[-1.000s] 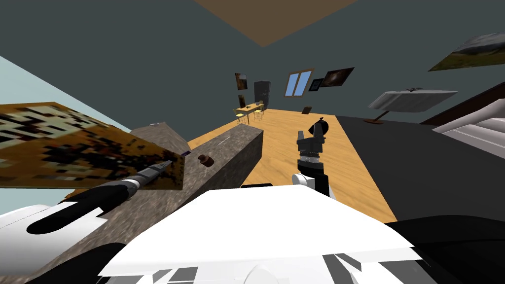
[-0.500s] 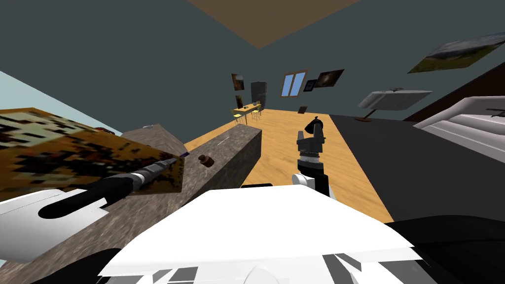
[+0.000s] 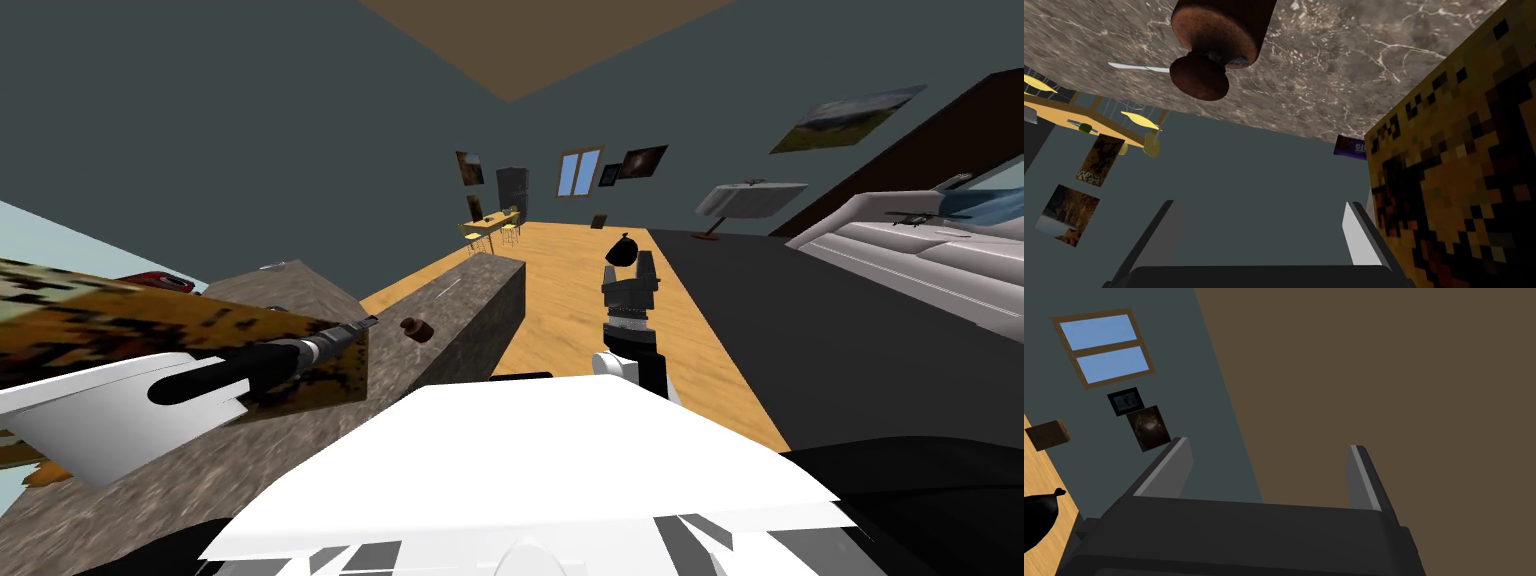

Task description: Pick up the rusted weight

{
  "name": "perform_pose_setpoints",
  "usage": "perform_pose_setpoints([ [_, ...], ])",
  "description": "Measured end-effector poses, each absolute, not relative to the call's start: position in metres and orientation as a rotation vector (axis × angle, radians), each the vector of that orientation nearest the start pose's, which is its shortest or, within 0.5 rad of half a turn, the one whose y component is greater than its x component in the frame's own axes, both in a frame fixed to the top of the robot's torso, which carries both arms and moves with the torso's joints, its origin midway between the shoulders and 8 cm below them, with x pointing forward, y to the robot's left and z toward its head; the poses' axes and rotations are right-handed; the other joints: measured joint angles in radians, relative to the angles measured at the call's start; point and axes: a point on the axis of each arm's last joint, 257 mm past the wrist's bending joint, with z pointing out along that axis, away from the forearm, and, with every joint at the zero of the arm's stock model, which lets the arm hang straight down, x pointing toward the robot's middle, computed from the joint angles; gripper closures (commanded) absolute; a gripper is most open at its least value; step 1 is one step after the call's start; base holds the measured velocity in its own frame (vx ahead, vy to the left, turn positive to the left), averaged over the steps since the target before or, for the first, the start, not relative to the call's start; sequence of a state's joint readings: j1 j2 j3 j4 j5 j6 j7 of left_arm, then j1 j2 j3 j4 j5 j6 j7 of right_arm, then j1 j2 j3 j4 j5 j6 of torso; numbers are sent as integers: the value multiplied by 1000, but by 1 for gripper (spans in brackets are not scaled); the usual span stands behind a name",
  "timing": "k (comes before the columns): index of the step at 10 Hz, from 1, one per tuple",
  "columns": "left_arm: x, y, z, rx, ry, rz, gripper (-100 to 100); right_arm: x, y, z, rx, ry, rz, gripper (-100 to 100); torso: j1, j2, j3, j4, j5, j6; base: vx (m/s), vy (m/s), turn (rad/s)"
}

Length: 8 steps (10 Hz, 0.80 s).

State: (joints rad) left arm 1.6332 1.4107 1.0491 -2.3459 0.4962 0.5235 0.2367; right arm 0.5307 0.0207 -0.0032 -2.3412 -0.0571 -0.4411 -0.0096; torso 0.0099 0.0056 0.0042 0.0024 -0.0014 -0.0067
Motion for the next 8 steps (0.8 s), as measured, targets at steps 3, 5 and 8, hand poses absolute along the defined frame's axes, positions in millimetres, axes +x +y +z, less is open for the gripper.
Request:
perform_pose_setpoints([
  [3, 297, 510, -151, -964, 2145, -41, -100, 338, -292, 31, 730, 572, 1328, 0, -1, 0, 0, 0, 0, 0, -20, 79, -168],
  [5, 297, 496, -164, -995, 2188, -70, -100, 338, -292, 31, 730, 572, 1328, 0, -1, -1, -1, 0, 0, 0, -12, 76, -178],
  [8, 295, 474, -182, -1043, 2242, -110, -100, 337, -292, 31, 730, 572, 1328, 0, -1, -2, -1, 0, 0, -1, -3, 80, -154],
])
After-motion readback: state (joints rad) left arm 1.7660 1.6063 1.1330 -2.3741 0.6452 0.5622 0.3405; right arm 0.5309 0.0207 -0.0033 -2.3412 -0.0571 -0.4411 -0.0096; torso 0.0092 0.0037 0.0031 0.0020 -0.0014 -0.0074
